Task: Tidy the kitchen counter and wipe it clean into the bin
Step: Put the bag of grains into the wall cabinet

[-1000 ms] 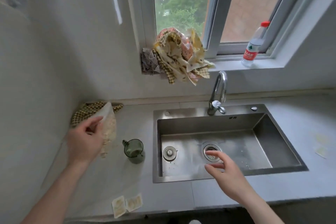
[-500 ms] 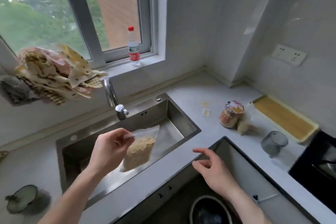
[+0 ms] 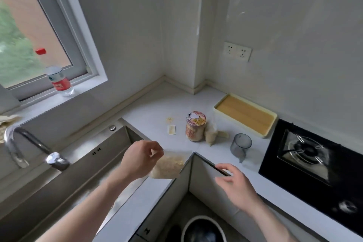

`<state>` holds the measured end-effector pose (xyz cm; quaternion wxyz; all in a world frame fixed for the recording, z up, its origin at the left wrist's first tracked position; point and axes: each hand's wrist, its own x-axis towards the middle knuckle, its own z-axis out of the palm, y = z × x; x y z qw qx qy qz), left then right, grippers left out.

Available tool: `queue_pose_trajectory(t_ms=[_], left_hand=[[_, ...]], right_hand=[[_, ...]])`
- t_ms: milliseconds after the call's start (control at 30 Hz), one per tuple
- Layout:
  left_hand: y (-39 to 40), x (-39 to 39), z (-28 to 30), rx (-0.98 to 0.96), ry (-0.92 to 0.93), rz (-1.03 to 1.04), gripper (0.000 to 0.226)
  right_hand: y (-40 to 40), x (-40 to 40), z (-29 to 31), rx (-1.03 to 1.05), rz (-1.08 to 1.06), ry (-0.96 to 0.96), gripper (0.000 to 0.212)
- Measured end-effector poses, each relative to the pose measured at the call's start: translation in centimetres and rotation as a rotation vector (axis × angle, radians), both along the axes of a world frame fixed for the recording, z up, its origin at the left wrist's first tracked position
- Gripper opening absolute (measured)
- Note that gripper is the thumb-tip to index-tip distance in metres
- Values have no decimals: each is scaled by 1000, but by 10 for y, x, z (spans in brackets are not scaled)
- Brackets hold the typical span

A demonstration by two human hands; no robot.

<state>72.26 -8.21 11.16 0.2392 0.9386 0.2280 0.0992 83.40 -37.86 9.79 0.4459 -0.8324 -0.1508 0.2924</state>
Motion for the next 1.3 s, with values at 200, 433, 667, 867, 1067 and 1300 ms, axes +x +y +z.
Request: queue_pose_trajectory(t_ms=[200,433,667,867,1067,1300], left_hand=[[20,100,-26,-42,154,-212,12],[40,190,-65,-125,219,-271,17],[48,232,-87,-142,176,-194,7],[50,229,-99,-41,186,-98,12],[53,224,-84,17,201,-135,37],[64,238,37,148,67,-298,45]], right_hand=[[14,41,-3,-73,-95,4,27],[18,73,-10,-113,-188,-68,28],[13,87,-4,-151,-189,-79,28],[8,94,2,-169,-172,-78,29],[12,105,-1,-197,-89,-125,34],[30,141,51,-149,-19,-283,34]])
